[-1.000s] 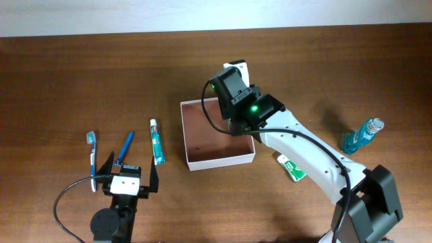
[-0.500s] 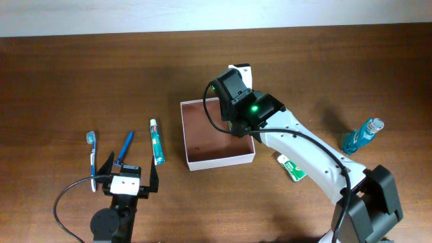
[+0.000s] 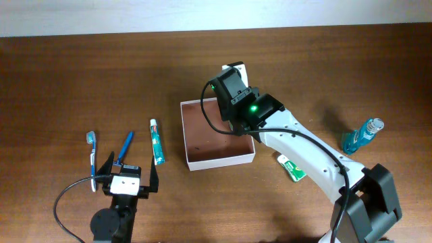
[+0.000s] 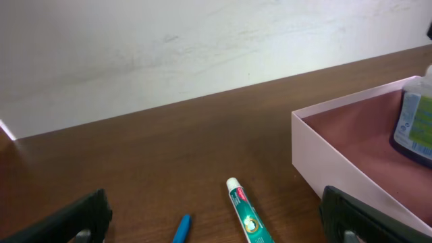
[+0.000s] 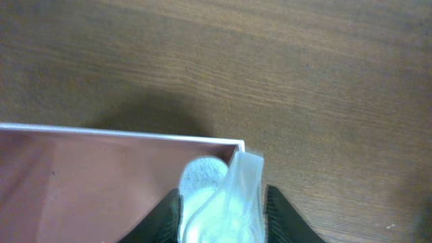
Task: Pack container
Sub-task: 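Lower the soap bottle into the box and open the right gripper, then move the right gripper to the teal Listerine bottle and grasp its cap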
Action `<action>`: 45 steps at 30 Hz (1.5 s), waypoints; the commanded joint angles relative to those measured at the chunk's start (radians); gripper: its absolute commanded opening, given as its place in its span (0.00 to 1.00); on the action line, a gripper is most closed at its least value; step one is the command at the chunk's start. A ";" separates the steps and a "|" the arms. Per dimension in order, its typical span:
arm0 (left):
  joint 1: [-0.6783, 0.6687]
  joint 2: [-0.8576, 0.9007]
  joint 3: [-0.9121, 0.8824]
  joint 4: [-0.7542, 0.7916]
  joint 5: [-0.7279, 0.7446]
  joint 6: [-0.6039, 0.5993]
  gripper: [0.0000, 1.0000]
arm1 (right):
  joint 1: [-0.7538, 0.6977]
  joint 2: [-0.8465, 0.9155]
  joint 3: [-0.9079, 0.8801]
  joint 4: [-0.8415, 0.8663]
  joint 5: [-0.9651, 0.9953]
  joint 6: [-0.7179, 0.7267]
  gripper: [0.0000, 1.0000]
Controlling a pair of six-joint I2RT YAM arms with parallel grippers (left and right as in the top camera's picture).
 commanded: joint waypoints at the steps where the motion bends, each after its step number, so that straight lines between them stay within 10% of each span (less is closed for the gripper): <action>1: 0.006 -0.003 -0.006 0.000 0.011 0.016 0.99 | 0.007 0.014 0.008 0.007 0.013 -0.017 0.41; 5: 0.006 -0.003 -0.006 0.000 0.011 0.016 0.99 | 0.007 0.013 0.008 0.001 0.012 -0.016 0.68; 21: 0.006 -0.003 -0.006 0.000 0.011 0.016 0.99 | -0.057 -0.467 0.014 -0.412 0.096 0.181 0.70; 33: 0.006 -0.003 -0.006 0.000 0.011 0.016 0.99 | -0.629 -0.500 0.012 -0.641 0.051 0.261 0.87; 45: 0.006 -0.003 -0.006 0.000 0.011 0.016 0.99 | -0.878 -0.298 0.012 -0.570 -0.083 0.114 0.91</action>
